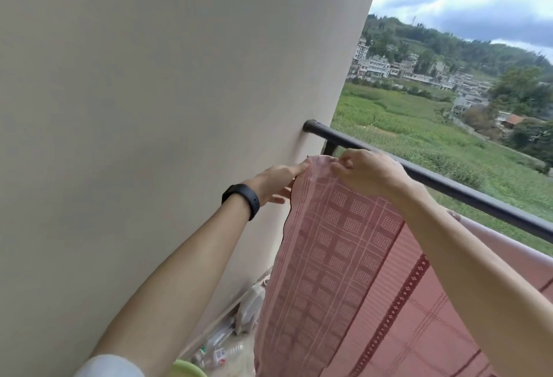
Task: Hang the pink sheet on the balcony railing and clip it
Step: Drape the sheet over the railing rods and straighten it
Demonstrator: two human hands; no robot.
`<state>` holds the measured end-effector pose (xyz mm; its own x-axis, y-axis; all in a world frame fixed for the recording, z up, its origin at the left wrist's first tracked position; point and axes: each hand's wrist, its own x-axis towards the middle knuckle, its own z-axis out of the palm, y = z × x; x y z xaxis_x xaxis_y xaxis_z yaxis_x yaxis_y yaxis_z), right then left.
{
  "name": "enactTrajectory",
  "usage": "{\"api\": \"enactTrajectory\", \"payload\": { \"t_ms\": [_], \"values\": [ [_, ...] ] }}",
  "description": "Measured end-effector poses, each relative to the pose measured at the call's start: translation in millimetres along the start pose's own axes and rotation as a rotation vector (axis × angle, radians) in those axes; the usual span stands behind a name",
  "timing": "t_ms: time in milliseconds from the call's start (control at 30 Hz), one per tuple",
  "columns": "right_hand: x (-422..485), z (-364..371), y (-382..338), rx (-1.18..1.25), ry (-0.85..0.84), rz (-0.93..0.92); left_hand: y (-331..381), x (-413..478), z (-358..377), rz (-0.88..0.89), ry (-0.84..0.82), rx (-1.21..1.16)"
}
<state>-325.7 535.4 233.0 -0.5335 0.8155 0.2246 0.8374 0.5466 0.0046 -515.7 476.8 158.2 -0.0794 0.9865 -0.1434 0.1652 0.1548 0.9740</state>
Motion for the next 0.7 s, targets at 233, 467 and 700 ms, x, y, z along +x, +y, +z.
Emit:
{"api": "enactTrajectory", "payload": {
  "t_ms": [233, 467, 700],
  "values": [
    [-65, 35, 38, -0.289, 0.409, 0.019, 23, 25, 27, 0.227, 0.256, -0.126],
    [-115, 70, 66, -0.236, 0.786, -0.162, 13, 29, 35, 0.336, 0.358, -0.101],
    [-126, 49, 83, -0.321, 0.599, 0.316, 10, 16, 71, 0.581, 0.741, 0.426]
  ]
}}
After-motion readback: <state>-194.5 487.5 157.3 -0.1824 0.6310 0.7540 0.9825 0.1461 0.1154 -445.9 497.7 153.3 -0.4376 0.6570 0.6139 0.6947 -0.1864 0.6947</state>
